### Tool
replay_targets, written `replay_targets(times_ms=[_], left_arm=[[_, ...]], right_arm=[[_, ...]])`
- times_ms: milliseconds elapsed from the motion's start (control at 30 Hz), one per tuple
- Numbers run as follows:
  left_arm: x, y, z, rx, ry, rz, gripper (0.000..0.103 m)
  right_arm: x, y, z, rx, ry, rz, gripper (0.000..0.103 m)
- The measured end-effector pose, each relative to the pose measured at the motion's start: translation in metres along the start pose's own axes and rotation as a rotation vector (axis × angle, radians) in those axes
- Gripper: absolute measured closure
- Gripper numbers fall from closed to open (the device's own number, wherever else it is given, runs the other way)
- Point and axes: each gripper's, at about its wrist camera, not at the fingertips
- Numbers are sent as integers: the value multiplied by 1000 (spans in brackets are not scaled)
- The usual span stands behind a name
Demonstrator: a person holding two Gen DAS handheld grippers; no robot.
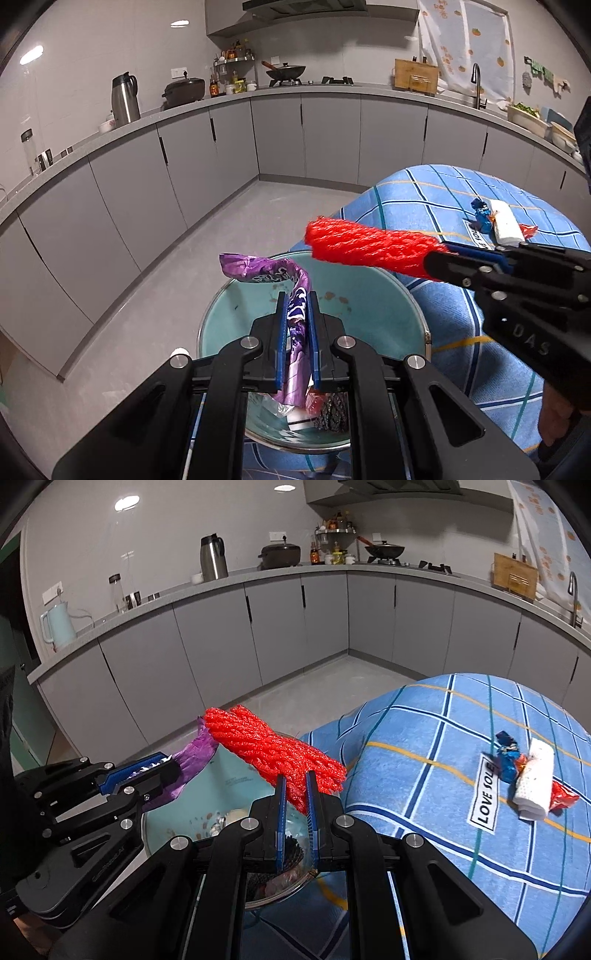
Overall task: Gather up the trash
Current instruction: 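Carry the purple wrapper and red net bag over the teal bucket, then open both tools over the bucket to drop the wrapper and net bag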
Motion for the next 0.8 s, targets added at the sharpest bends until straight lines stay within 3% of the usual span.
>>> replay_targets(times_ms=[133,200,333,800], left_arm=[[1,-6,-1,13,2,2,89],[4,-8,0,19,6,-1,83],[10,-9,-1,14,18,16,63],[12,-7,-2,4,25,51,43]], right_arm=[[1,-11,-1,18,2,9,88],[-2,-14,-2,20,-4,6,71],[-8,-17,-7,31,-19,-3,63],[-15,-6,-10,27,-36,-21,59]])
Point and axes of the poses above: each gripper's, at about its wrist camera, not at the fingertips, and y roughly against the way its jaws point, x to its left, z to its top, and after that the axes turned 6 degrees about z, right-handed
